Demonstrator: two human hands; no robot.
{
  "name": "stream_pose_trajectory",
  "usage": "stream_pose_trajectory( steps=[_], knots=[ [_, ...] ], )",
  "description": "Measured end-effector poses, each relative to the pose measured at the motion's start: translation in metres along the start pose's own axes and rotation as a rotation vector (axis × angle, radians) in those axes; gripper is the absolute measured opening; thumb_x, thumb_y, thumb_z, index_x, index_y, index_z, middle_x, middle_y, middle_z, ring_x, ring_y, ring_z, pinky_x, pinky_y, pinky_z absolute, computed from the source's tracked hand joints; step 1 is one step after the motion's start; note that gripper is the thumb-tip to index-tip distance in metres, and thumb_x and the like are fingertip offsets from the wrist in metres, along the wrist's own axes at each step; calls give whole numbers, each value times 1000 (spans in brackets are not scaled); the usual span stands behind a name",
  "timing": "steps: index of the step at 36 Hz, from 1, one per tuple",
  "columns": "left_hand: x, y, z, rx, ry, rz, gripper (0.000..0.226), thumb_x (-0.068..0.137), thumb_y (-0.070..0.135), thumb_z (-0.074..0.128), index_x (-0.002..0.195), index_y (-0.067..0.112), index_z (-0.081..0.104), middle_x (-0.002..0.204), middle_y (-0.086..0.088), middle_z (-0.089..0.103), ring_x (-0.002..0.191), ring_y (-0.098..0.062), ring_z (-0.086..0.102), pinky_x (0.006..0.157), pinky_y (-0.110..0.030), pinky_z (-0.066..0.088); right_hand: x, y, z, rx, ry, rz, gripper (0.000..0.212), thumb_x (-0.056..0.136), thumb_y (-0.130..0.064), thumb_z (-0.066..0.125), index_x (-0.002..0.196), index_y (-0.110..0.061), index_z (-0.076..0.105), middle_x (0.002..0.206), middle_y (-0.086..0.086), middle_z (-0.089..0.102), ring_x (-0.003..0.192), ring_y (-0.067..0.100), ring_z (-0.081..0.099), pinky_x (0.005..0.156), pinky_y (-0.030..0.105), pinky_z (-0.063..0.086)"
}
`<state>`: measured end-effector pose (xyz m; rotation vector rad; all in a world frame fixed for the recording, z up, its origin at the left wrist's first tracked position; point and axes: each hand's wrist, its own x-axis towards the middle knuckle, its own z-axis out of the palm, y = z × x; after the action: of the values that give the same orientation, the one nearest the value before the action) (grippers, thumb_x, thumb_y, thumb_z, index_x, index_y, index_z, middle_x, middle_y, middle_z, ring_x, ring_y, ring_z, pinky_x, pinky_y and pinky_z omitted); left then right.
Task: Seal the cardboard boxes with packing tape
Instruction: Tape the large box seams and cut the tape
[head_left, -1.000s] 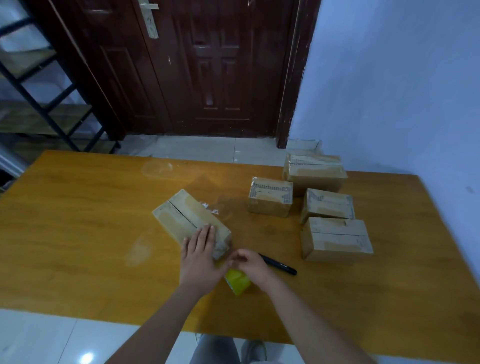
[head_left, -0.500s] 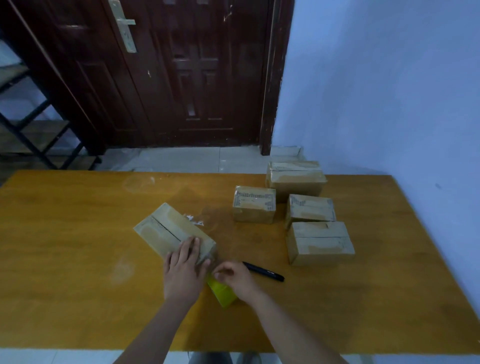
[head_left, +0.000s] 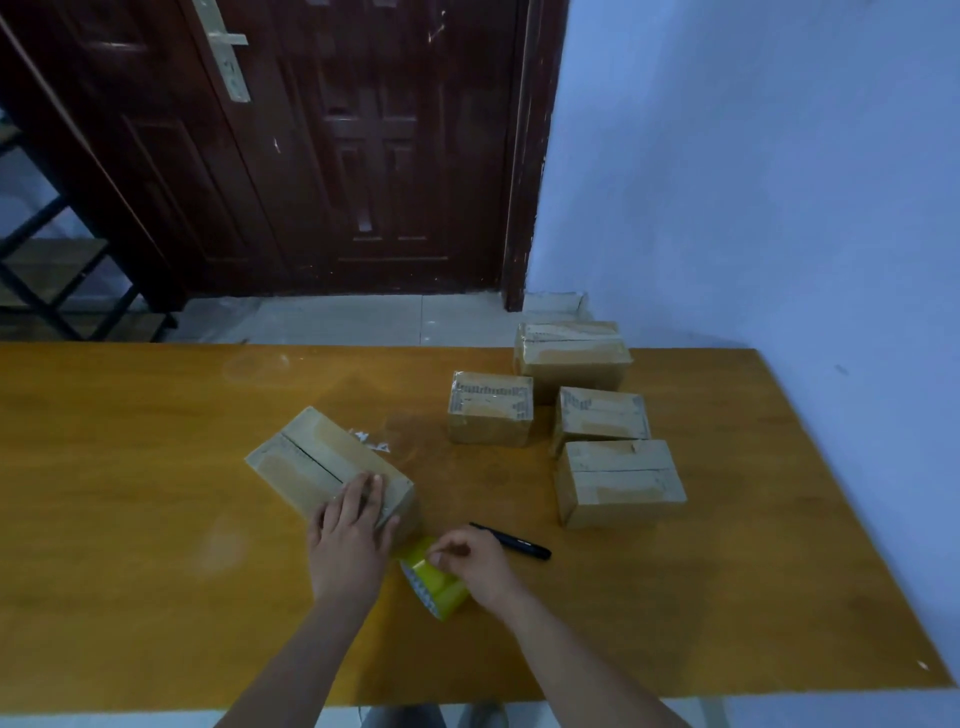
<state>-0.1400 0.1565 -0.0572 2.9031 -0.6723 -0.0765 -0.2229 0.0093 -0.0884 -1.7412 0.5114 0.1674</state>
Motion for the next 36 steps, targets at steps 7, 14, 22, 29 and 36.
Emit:
stream_pose_trajectory(
  steps=[7, 14, 22, 29, 36],
  knots=[
    [-1, 0, 2, 87, -23, 53, 66, 100, 47, 15, 134, 7, 55, 133, -10, 57, 111, -31, 59, 87, -45, 39, -6, -2, 3, 77, 27, 34, 20, 88, -17, 65, 73, -30, 65, 79, -11, 62, 80, 2, 56, 74, 14, 43],
    [-3, 18, -3, 135, 17, 51, 61, 71, 31, 78, 119, -3, 64, 111, -20, 63, 89, -37, 61, 66, -43, 48, -6, -9, -8, 94, 116, 61, 24, 88, -13, 64, 70, -29, 63, 76, -9, 61, 78, 6, 56, 72, 18, 42],
    [28, 34, -34, 137, -166, -77, 79, 81, 55, 58, 138, 6, 32, 125, -9, 46, 113, -30, 50, 84, -38, 46, -10, -27, -28, 123, 194, 30, 8, 90, -13, 63, 84, -14, 68, 83, -3, 62, 81, 9, 58, 72, 18, 45],
    [54, 29, -32, -34, -284, -38, 75, 90, 53, 51, 141, 7, 22, 134, -12, 40, 114, -33, 55, 82, -39, 49, -10, -58, -30, 138, 311, -7, 22, 88, -11, 64, 71, -25, 65, 78, -4, 62, 79, 9, 57, 69, 17, 43],
    [65, 27, -57, -315, -217, 45, 74, 88, 69, 29, 136, 13, 32, 111, -10, 63, 97, -29, 63, 73, -37, 48, -8, -94, -36, -4, 346, -41, 17, 86, -16, 67, 75, -29, 67, 80, -9, 66, 81, 8, 59, 75, 23, 43]
  ],
)
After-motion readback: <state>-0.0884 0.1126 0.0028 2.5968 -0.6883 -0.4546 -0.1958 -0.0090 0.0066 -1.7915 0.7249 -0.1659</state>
